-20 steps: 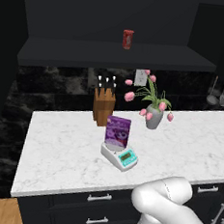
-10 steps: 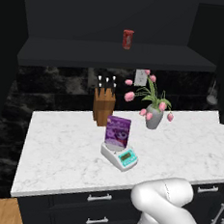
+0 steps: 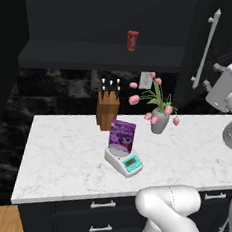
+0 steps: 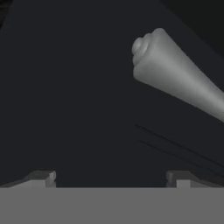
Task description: Pick the cereal and place it on the digital scale for weighing, and close the cabinet.
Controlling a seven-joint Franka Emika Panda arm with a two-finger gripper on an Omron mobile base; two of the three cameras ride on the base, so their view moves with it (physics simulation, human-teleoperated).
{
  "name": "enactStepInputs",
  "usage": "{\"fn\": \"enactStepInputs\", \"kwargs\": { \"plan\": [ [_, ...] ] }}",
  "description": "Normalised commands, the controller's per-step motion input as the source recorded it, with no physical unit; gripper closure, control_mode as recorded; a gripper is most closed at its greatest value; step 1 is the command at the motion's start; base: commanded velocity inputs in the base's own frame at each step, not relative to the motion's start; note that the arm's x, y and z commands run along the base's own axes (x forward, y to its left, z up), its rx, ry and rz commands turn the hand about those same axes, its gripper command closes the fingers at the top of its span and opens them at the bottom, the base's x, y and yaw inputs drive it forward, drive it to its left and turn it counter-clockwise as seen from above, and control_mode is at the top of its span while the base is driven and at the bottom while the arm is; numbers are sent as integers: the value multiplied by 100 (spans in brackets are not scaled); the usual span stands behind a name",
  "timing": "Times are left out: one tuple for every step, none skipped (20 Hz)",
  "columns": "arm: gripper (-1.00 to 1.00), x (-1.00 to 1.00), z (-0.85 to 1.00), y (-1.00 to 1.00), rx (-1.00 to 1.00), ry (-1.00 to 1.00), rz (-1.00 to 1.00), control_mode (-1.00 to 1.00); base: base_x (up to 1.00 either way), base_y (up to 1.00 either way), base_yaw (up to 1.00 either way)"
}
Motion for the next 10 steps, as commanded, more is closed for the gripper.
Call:
{"fn": "enactStepInputs", "kwargs": {
  "plan": [
    [-100,76,43,64,0,14,-12,-100,0,0,0],
    [-100,79,41,59,0,11,-10,-100,0,0,0],
    [-100,72,33,41,0,3,-8,-100,0,0,0],
    [-100,84,22,31,0,7,-4,-100,0,0,0],
    [-100,88,11,13,0,5,0,-100,0,0,0],
    [-100,99,0,9,0,6,0,-100,0,0,0],
    [-100,91,0,10,0,3,0,-100,0,0,0],
    [-100,93,0,5,0,4,0,-100,0,0,0],
    [-100,84,0,1,0,4,0,-100,0,0,0],
    [-100,79,0,0,0,5,0,-100,0,0,0]
  ]
}}
